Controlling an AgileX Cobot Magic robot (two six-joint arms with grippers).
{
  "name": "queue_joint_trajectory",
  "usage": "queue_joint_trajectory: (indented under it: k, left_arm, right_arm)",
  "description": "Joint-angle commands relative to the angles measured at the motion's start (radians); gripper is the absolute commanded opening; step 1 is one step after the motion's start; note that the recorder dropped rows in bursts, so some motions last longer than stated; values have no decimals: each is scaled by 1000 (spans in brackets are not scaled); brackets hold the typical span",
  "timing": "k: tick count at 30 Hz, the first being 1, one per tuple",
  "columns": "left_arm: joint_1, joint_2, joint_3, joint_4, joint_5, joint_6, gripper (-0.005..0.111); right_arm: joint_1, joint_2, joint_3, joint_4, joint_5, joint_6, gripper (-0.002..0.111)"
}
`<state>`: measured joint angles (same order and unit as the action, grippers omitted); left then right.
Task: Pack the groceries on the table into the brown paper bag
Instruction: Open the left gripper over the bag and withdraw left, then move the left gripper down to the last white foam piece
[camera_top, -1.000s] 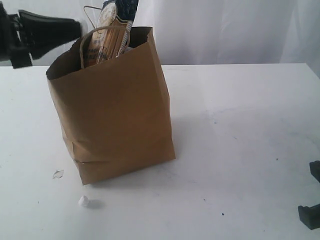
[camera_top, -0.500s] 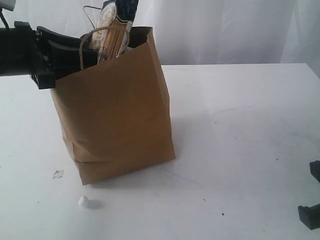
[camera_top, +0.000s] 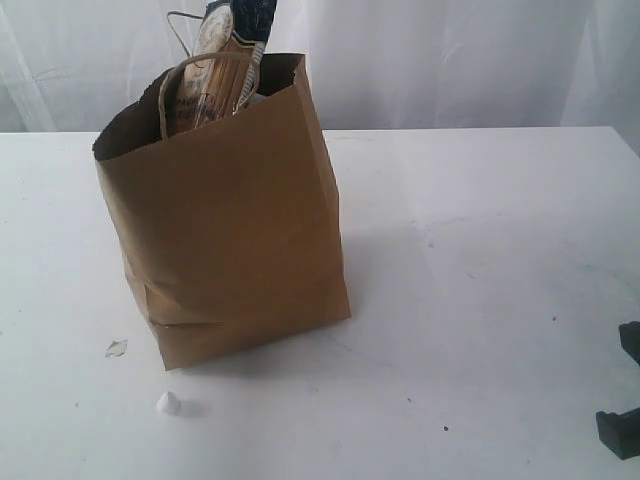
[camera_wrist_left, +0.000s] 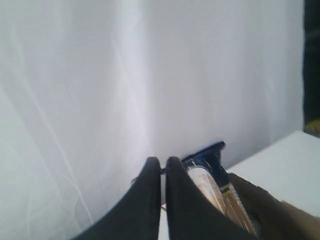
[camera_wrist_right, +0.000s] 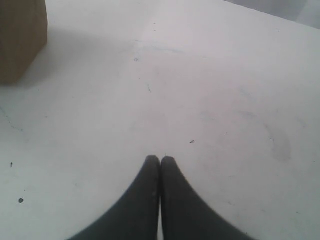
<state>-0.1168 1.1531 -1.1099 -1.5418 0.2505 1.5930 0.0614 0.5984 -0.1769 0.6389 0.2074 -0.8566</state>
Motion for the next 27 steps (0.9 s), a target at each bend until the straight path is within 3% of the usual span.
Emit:
queue_joint_trajectory:
  k: [1,6,11,14,17,20,24,27]
  left_arm:
    - [-5,-84,-6,-19,-101,-77,0]
    - [-5,-133,-6,-19,-127,-110,0]
    - [-5,-139,-6,-23,-475,-168,0]
    - [-5,-108,-6,-91,-699,57,0]
    - [-5,-72,4,-203,-802,412,0]
    - [-5,-73,73,-203,-757,410,0]
    - [-5,-123,208,-203,-655,272,0]
    - [-5,-139,337,-203,-436,385,0]
  right_arm:
    - [2,4,-7,-4,-6,2,0]
    - [2,4,-7,-4,-6,2,0]
    - [2,4,-7,-4,-6,2,0]
    - [2,4,-7,-4,-6,2,0]
    - [2,4,-7,-4,-6,2,0]
    - [2,4,-7,-4,-6,2,0]
    - [2,4,-7,-4,-6,2,0]
    - [2,4,-7,-4,-6,2,0]
